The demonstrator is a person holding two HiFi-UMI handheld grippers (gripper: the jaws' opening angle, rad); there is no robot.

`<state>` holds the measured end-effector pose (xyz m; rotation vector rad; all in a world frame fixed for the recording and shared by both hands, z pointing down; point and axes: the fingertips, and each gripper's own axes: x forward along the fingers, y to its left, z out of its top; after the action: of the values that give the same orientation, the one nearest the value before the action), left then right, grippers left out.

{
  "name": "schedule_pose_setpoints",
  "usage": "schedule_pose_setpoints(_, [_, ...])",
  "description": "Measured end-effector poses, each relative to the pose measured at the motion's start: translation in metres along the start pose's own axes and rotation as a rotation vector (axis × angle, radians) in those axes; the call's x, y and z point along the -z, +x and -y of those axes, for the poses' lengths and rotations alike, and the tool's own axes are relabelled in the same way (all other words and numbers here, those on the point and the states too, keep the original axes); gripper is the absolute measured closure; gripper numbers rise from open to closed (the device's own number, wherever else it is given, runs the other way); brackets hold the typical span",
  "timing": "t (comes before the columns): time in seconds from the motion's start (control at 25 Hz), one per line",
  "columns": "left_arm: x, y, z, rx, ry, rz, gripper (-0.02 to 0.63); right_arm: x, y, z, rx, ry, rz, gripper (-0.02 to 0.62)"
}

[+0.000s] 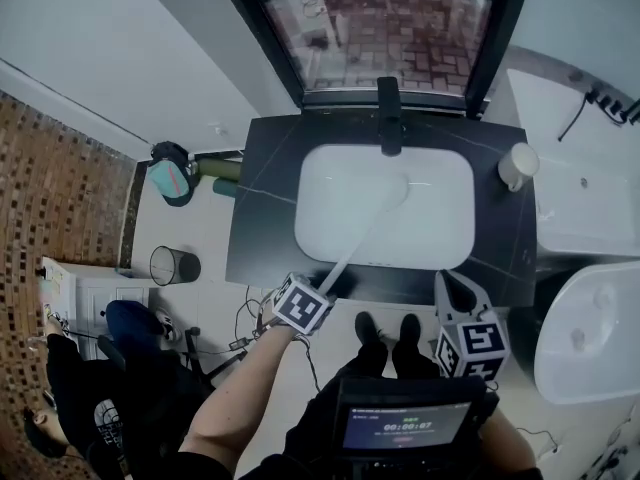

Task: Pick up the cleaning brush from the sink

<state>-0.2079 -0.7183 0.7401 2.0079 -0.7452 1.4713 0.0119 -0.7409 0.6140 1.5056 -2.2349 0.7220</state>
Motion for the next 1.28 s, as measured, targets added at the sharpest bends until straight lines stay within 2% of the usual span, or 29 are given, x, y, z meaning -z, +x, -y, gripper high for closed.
schedule_pose_setpoints(0.16, [0.002,0.010,0.005,0.018,-0.021,-0.032,0.373,0.003,-0.003,0.006,0.008,0.024,-0.011,0.600])
schedule_pose_setpoints(0.24, [-0.003,0.010,0.004,0.005,-0.002,-0.028,0.439,0.003,-0.005,0.005,0.000,0.030,-0.009,0.600])
schedule_pose_setpoints(0.36, [-0.004,0.014,0.004,-0.004,0.034,-0.039,0.447,0.004,-0.007,0.003,-0.005,0.032,-0.009,0.601])
schedule_pose_setpoints(0.4, [-0.002,0.016,0.004,-0.008,0.027,-0.044,0.488,0.005,-0.008,0.004,-0.004,0.032,-0.011,0.600])
schedule_pose_setpoints(0.56, [0.004,0.021,-0.002,-0.005,-0.069,-0.024,0.509,0.009,-0.010,0.007,0.001,0.039,-0.014,0.600])
schedule_pose_setpoints(0.8, [0.013,0.010,-0.002,-0.023,-0.092,-0.004,0.517,0.007,-0.022,0.005,0.003,0.042,-0.010,0.600])
schedule_pose_setpoints(0.92, [0.010,0.003,0.002,-0.027,-0.077,0.022,0.517,0.004,-0.029,0.003,0.000,0.037,-0.001,0.601])
schedule_pose_setpoints(1.08, [0.020,-0.001,0.022,0.020,-0.112,0.033,0.518,0.011,-0.044,0.003,-0.008,0.046,0.001,0.601])
schedule_pose_setpoints(1.28, [0.028,-0.029,0.033,-0.001,-0.143,0.073,0.518,0.006,-0.067,0.005,-0.003,0.038,0.021,0.601])
